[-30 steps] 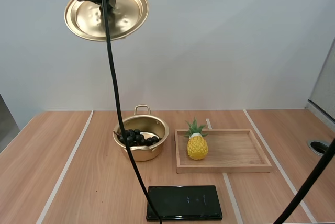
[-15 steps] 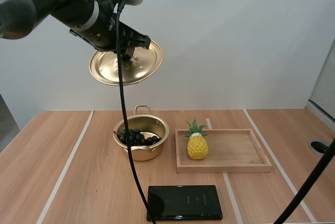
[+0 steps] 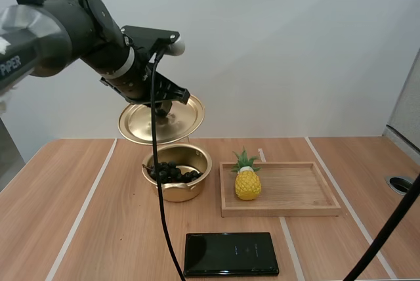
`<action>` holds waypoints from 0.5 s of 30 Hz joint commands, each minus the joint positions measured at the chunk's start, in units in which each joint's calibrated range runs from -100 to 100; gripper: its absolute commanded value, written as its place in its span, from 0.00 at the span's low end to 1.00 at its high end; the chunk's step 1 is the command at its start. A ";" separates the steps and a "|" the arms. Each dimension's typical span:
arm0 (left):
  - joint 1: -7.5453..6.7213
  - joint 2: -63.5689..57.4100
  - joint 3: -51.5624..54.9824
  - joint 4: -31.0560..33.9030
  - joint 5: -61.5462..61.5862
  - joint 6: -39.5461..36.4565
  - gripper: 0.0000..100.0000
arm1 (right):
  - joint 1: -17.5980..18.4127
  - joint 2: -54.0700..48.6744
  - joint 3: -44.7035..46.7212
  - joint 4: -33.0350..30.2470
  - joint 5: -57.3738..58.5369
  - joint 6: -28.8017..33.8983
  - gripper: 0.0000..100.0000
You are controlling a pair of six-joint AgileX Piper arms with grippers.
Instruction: Open the pot, put the grape inside, and close it
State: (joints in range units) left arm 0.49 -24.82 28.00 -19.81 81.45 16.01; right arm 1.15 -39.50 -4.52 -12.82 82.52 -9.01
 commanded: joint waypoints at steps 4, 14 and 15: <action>0.02 4.91 0.35 -1.59 -1.06 0.53 0.00 | -0.28 -0.77 -0.50 -0.65 0.22 0.06 1.00; 0.02 13.09 0.35 -2.63 -2.11 1.51 0.00 | -0.28 -0.77 -0.50 -0.76 0.25 0.06 1.00; 0.02 13.75 0.35 -2.63 -2.28 1.67 0.00 | -0.28 -0.77 -0.50 -0.76 0.25 0.06 1.00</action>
State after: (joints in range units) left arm 0.49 -12.11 28.29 -21.10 80.67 16.92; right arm 1.15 -39.50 -4.52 -12.85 82.70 -9.01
